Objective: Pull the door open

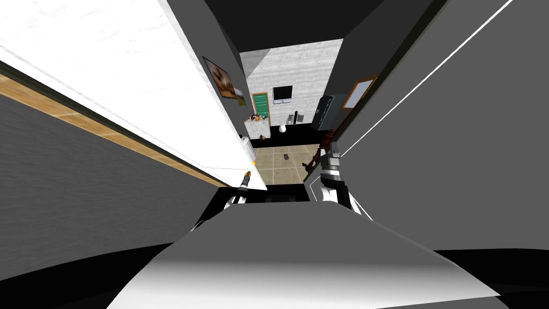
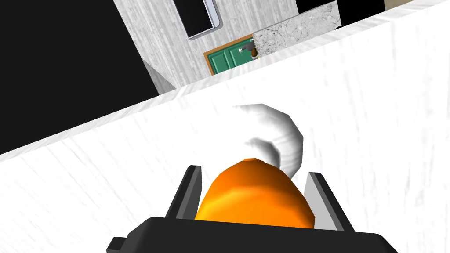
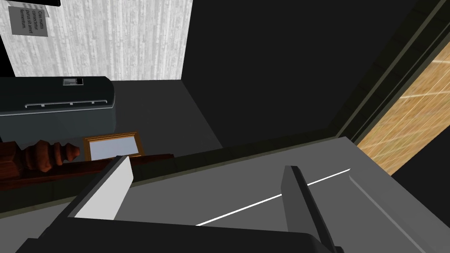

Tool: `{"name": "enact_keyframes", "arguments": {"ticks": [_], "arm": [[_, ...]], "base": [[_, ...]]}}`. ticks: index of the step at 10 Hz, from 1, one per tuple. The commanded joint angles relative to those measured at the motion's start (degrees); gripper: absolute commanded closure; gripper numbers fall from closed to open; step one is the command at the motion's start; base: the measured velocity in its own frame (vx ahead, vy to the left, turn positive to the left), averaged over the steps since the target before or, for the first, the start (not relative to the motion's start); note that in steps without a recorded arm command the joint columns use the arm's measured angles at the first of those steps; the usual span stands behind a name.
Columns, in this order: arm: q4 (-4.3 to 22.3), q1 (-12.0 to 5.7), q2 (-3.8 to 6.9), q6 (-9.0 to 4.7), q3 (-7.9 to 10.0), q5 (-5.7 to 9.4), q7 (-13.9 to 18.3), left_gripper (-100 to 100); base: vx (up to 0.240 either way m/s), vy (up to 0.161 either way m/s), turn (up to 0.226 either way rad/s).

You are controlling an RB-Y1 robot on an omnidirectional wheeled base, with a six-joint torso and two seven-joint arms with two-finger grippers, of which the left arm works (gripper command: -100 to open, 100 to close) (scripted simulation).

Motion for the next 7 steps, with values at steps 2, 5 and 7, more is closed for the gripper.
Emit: {"name": "enact_keyframes", "arguments": {"ticks": [2,5,7], "arm": [[1.1,-0.86,-0.40,-0.87,-1.84,0.97,4.2,100],[1.3,-1.14,-0.30,-0.90,-2.66,1.72,7.1,100],[1.5,-1.41,-0.20,-0.93,-3.48,2.47,9.5,100]], "base": [[-0.038,0.013,-0.014],[-0.028,0.005,-0.001],[-0.018,0.005,-0.001]]}}
